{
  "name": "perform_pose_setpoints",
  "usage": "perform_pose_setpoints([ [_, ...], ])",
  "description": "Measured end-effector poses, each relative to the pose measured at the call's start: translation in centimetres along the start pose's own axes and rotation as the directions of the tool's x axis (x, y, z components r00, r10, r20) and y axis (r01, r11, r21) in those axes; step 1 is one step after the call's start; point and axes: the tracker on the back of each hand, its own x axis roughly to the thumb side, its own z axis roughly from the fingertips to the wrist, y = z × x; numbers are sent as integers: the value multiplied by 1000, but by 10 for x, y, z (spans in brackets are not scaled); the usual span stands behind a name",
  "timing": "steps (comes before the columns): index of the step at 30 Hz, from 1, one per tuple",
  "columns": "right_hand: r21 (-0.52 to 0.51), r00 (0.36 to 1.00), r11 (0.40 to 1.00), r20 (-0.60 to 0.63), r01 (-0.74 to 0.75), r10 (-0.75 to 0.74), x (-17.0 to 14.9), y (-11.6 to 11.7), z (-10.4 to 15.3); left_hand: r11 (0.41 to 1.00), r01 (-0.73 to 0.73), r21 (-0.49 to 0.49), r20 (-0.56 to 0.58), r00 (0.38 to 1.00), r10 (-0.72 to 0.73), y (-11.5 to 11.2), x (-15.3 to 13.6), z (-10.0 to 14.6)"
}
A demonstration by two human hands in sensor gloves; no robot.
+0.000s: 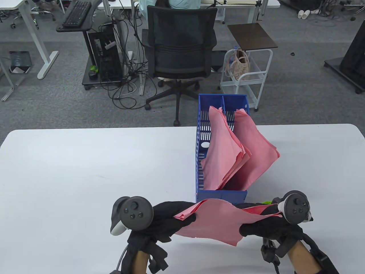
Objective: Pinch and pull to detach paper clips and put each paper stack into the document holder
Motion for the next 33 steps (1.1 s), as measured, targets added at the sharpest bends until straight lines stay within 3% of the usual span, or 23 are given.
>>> perform_pose_setpoints([
  [8, -93, 997, 993, -37, -78, 74, 9, -9, 8, 998, 39, 52, -26, 999, -38, -1, 0, 0],
  [11, -128, 992, 986, -73, -111, 102, 12, -12, 12, 997, 75, 30, -57, 996, -73, -4, -1, -2],
  [16, -194, 971, 958, -154, -211, 183, 21, -37, 35, 955, 294, 46, -157, 946, -284, -8, 1, -2],
  [18, -219, 951, 936, -205, -275, 231, 27, -53, 51, 906, 421, 53, -225, 888, -400, -10, 2, -2],
  [21, -264, 920, 898, -275, -351, 279, 38, -75, 79, 780, 625, 32, -317, 746, -585, -16, 1, -3],
  [25, -327, 874, 839, -377, -435, 306, 52, -106, 122, 545, 835, -72, -404, 475, -782, -26, -7, -5],
  [27, -351, 857, 815, -417, -460, 304, 57, -118, 139, 467, 879, -98, -420, 389, -820, -28, -14, -5],
  [30, -400, 823, 762, -486, -509, 294, 62, -136, 164, 456, 871, -182, -418, 351, -838, -30, -27, -5],
  [33, -427, 776, 702, -562, -570, 288, 64, -150, 183, 482, 852, -205, -423, 367, -829, -31, -43, -2],
])
